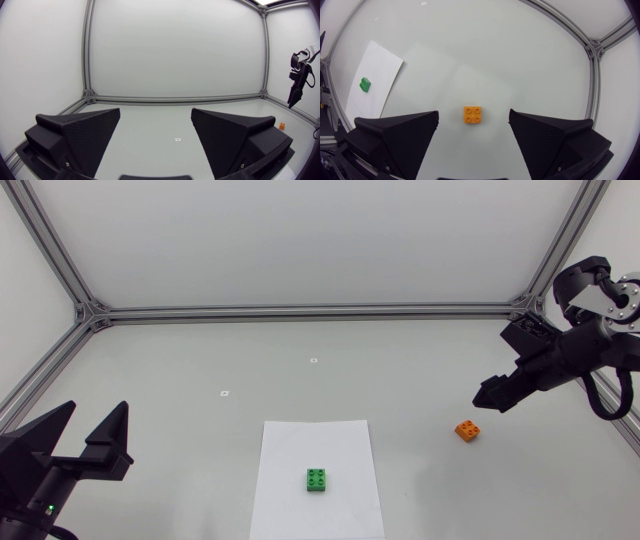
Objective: Pick up the orange 2x2 brick with the right arm and stack it on top of the green 2x2 brick in the center
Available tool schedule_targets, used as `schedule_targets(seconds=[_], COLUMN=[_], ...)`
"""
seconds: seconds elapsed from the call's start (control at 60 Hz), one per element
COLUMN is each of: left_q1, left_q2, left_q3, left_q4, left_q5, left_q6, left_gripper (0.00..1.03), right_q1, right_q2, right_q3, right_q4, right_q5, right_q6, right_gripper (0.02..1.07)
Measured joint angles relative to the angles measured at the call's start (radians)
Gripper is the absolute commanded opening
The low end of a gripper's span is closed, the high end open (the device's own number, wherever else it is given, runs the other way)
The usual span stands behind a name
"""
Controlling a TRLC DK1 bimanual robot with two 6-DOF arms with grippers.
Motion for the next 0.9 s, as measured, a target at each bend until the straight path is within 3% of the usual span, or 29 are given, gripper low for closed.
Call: schedule_targets(seconds=[0.5, 0.9], left_q1=[0.0, 0.0], left_q2=[0.0, 0.0], left_q3=[0.0, 0.0], left_q4=[0.0, 0.0], left_q5=[0.0, 0.0], left_q6=[0.0, 0.0], left_gripper=[0.99, 0.99], right_q1=[0.008, 0.058], right_q2=[0.186, 0.307], right_q3=[0.005, 0.008], right_q4=[0.031, 0.037], right_q5=[0.085, 0.155], right_q6=[-0.02, -0.019], right_gripper=[1.02, 0.95])
